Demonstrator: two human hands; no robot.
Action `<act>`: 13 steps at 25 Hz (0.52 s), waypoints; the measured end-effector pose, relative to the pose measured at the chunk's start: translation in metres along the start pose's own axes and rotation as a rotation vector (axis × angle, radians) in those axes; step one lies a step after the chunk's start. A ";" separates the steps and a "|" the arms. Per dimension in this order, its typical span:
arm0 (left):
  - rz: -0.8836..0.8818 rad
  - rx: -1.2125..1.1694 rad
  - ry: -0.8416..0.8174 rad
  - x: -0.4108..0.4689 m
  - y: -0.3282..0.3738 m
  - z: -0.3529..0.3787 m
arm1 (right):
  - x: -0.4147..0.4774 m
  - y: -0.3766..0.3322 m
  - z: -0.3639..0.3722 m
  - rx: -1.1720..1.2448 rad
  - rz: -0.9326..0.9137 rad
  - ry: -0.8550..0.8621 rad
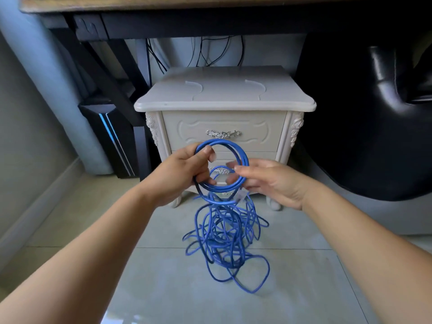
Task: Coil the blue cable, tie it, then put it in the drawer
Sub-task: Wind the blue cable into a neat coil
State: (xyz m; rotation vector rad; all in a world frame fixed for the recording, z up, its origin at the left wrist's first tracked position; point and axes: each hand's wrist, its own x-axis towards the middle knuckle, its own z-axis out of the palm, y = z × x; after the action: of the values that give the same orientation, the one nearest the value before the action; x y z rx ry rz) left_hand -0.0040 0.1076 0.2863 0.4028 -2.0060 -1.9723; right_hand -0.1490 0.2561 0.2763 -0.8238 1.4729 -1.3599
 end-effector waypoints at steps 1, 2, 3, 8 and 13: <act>-0.014 -0.029 0.007 0.000 0.001 -0.001 | 0.001 0.002 0.003 0.050 -0.006 0.023; -0.032 -0.061 0.020 0.001 0.001 -0.001 | 0.003 0.003 0.004 0.122 -0.022 0.057; -0.047 -0.101 0.039 0.000 0.002 -0.001 | 0.004 0.001 0.006 0.199 -0.046 0.084; -0.140 -0.353 0.090 0.002 0.010 0.006 | 0.003 -0.011 0.021 0.427 -0.167 0.109; -0.292 -0.293 0.024 -0.002 0.028 0.011 | 0.000 -0.017 0.030 0.240 -0.144 0.073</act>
State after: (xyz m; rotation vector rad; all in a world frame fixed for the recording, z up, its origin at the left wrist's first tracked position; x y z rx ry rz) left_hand -0.0066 0.1188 0.3140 0.6743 -1.6835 -2.3785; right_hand -0.1227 0.2423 0.2946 -0.7424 1.2926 -1.6539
